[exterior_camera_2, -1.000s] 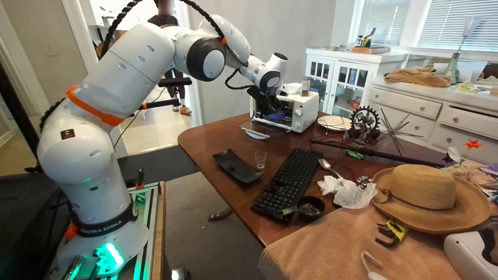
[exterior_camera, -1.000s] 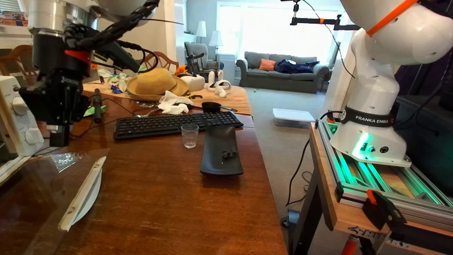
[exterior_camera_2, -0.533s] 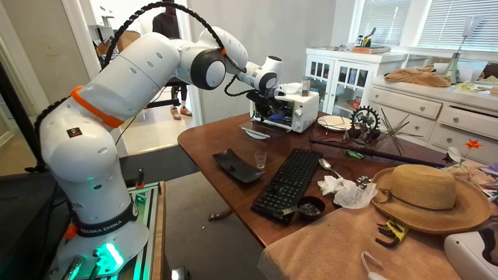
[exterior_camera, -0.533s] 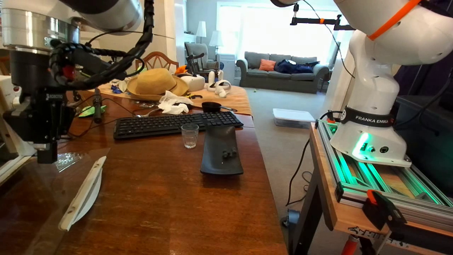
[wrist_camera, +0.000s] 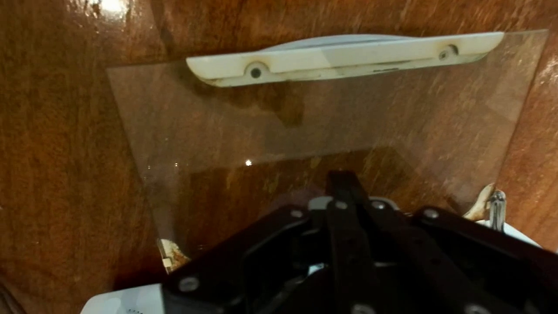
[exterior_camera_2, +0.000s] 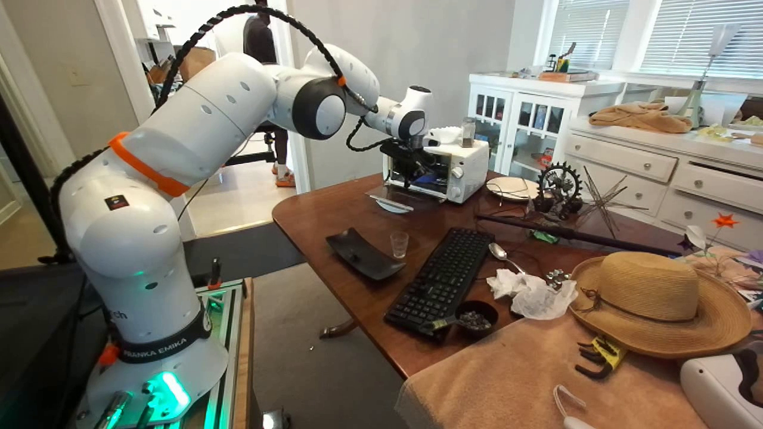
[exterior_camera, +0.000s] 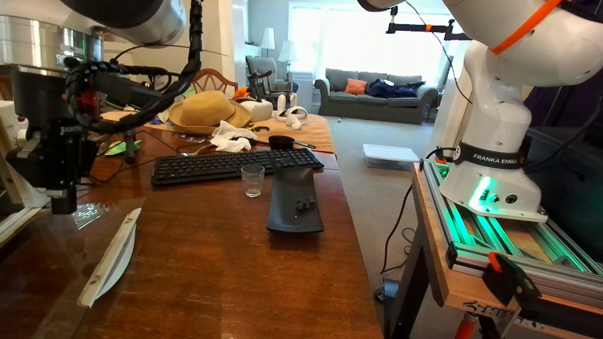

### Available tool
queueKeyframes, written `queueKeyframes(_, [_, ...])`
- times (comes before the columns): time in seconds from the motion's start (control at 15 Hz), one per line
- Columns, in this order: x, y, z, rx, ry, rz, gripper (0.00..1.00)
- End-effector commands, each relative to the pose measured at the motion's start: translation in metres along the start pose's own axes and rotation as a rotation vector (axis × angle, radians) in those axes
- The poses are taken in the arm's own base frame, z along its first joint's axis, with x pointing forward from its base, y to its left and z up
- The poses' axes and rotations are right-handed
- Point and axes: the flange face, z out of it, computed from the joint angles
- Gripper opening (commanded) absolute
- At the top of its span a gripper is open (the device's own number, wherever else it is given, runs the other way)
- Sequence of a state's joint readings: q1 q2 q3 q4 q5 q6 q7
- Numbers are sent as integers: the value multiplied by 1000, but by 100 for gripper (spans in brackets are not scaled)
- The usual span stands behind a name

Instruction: Put the blue masking tape in the white toaster oven.

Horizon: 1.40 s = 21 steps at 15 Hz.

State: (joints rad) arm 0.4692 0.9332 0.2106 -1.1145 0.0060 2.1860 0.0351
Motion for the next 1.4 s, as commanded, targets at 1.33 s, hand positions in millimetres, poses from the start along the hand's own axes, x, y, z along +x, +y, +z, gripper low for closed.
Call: queueKeyframes(1.33, [27, -34, 33, -203, 100, -145, 0])
